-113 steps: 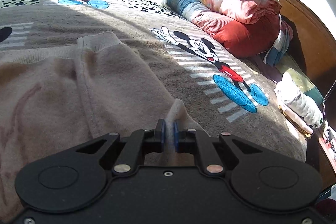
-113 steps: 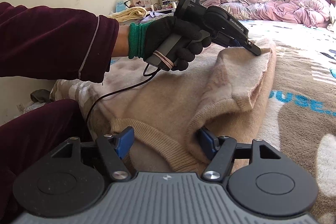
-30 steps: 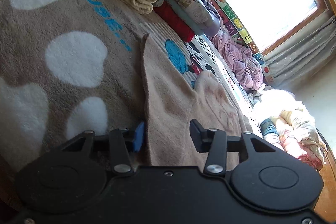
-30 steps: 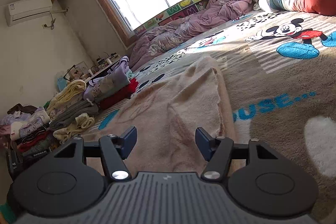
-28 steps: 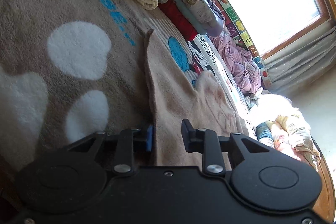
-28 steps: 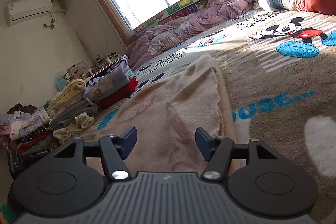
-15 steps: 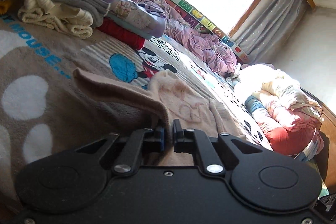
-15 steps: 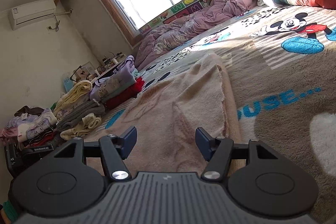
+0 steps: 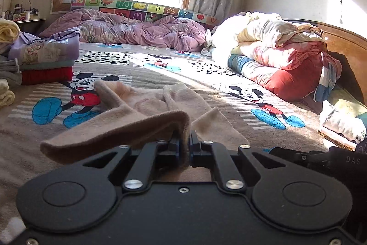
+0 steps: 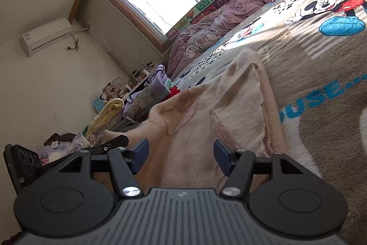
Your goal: Fold clothes
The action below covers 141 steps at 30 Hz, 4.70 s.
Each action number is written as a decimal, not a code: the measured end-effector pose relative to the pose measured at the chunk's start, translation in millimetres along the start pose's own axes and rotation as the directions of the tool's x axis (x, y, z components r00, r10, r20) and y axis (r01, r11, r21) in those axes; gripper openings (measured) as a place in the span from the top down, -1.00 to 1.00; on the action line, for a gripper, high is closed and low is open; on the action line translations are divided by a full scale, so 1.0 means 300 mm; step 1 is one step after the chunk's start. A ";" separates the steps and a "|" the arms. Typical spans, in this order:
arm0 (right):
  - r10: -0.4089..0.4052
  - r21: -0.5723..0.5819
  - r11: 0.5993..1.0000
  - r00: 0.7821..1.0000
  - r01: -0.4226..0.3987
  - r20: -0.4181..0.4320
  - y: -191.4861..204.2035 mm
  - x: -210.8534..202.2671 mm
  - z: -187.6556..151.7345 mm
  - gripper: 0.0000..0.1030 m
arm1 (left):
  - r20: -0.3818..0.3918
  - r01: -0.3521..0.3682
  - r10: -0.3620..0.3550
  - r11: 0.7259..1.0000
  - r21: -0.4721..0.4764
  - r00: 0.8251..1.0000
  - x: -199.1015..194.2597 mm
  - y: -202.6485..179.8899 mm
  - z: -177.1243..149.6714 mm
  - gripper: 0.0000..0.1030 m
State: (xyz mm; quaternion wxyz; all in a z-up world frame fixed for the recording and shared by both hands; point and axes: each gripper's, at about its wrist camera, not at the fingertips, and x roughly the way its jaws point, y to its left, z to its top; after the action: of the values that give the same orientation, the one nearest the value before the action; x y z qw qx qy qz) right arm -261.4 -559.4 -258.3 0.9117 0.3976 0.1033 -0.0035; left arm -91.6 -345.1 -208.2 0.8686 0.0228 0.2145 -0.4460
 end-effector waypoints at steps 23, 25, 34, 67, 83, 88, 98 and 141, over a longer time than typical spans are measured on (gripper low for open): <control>0.046 0.095 0.994 0.998 -0.049 0.036 -0.057 -0.014 0.027 -0.28 | -0.025 -0.149 0.150 0.923 -0.355 0.988 -0.184 0.353 0.017 0.91; 0.051 0.008 0.999 0.999 -0.051 0.013 -0.006 0.006 0.017 -0.25 | -0.034 -0.186 0.190 0.885 -0.427 0.981 -0.239 0.454 -0.004 0.91; 0.010 -0.598 0.786 0.970 -0.158 -0.243 0.377 0.172 -0.229 -0.14 | -0.184 -0.318 0.260 0.792 -0.521 0.948 -0.256 0.641 -0.146 0.87; 0.035 -0.534 0.802 0.913 -0.268 -0.406 0.324 0.324 -0.240 -0.17 | -0.350 -0.053 -0.080 0.934 -0.355 0.933 0.688 0.822 0.389 0.90; 0.060 -0.533 0.804 0.926 -0.266 -0.372 0.332 0.265 -0.204 -0.20 | -0.365 -0.245 0.276 0.961 0.130 0.889 0.856 0.192 0.512 0.91; 0.046 -0.524 0.816 0.932 -0.243 -0.360 0.290 0.212 -0.182 -0.21 | -0.416 -0.315 0.374 0.927 0.205 0.829 1.005 0.092 0.441 0.90; 0.024 -0.500 0.843 0.942 -0.199 -0.334 0.222 0.160 -0.148 -0.21 | -0.250 -0.101 0.078 0.992 -0.081 0.965 0.666 0.142 0.603 0.26; 0.134 0.214 0.967 0.991 -0.136 0.024 -0.122 -0.049 -0.002 -0.35 | 0.016 -0.036 0.047 0.470 0.882 0.999 -0.017 -0.311 -0.442 0.87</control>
State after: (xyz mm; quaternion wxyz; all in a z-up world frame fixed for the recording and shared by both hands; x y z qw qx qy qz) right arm -279.0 -585.0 -282.4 0.8620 0.4998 0.0707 0.0456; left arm -214.2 -366.5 -312.4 0.7424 0.4738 -0.0416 -0.4717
